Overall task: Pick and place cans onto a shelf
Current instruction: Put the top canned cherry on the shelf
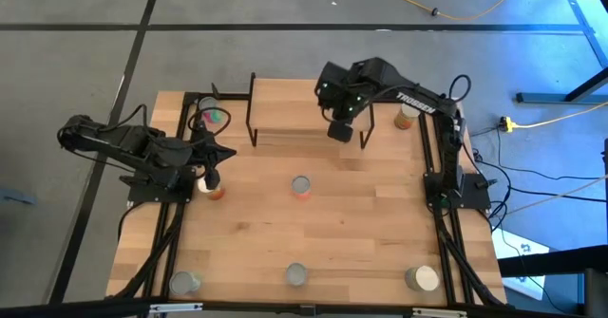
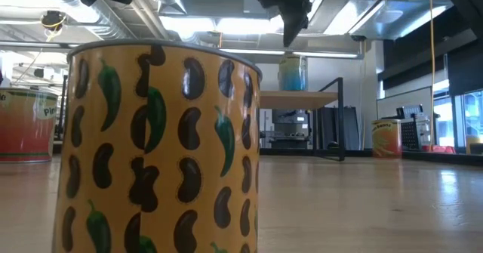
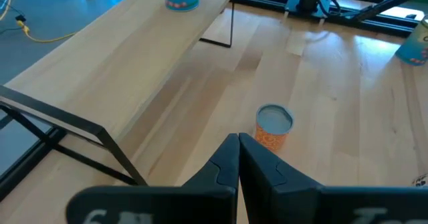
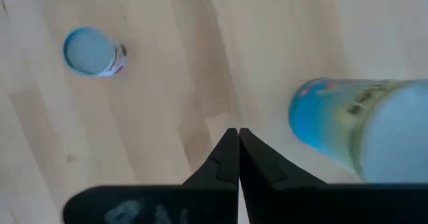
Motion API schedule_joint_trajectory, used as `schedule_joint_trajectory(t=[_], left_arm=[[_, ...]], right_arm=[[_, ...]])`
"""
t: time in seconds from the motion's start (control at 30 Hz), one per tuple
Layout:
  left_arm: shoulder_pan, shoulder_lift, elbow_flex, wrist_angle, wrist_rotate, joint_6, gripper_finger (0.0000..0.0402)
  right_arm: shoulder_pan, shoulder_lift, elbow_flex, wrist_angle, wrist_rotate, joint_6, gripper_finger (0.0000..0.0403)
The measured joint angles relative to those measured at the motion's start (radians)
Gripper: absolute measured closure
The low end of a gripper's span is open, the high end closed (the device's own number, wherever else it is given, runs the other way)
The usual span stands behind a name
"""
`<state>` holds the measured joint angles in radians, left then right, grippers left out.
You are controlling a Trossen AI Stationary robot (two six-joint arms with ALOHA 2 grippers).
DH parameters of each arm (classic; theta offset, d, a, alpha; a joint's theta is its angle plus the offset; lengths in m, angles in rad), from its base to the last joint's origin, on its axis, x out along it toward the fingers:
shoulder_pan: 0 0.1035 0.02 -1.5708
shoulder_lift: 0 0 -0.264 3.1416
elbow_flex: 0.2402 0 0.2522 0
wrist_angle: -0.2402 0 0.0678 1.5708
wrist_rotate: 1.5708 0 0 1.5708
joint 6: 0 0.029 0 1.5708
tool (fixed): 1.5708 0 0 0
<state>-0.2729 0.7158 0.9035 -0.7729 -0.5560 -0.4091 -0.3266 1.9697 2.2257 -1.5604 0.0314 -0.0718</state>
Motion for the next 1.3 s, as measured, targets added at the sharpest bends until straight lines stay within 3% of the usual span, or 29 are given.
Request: schedule_joint_trajectory(t=[0.37, 1.3], left_arm=[[0.0, 0.0, 0.0, 0.001, 0.0, 0.0, 0.0401], [0.0, 0.0, 0.0, 0.0, 0.0, 0.0, 0.0401]], right_arm=[[-0.012, 0.001, -0.15, 0.134, 0.195, 0.014, 0.0401], [-0.189, 0.002, -0.19, 0.194, 0.321, 0.018, 0.0401]])
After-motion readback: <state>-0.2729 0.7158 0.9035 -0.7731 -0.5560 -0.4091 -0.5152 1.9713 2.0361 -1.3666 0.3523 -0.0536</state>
